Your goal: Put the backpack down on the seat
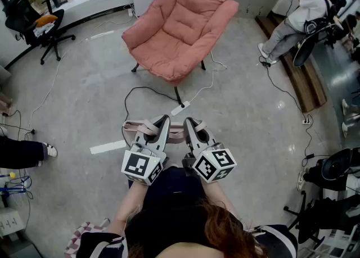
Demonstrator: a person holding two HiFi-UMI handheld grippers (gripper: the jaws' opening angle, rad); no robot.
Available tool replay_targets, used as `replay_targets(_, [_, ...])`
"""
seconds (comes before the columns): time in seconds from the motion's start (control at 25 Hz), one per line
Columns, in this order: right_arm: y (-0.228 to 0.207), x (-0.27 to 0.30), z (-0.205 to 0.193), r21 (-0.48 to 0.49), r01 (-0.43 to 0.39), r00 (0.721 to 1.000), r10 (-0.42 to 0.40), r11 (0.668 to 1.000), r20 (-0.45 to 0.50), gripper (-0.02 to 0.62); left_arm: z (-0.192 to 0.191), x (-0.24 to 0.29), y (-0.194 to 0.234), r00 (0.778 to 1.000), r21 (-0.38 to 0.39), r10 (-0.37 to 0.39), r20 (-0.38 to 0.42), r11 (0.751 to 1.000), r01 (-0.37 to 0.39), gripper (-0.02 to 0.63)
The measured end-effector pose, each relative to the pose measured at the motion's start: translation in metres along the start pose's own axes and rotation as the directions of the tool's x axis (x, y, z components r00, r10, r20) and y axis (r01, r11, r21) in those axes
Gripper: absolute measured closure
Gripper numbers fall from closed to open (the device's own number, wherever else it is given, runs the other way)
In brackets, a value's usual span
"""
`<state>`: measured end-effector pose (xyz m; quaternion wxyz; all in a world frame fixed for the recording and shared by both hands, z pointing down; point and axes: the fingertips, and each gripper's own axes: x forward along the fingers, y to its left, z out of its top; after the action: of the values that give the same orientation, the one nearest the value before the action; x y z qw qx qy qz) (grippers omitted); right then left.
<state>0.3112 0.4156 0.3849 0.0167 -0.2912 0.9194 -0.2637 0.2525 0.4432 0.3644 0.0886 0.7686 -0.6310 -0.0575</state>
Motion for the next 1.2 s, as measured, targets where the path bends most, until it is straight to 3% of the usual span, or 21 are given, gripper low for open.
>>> replay_targets(0.56, [-0.005,-0.019,0.004,0.055,-0.049,0.999,0.049,0.997,0.0,0.557,-0.006,-0.006,-0.024,1.0,0.001,0.021,-0.002,1.0,-0.021,0.588])
replay_targets(1.2, [-0.024,0.017,0.01,0.08,-0.029,0.999,0.03,0.996,-0.018,0.557,-0.005,0.032,0.005,1.0,-0.018,0.011,-0.02,1.0,-0.011,0.588])
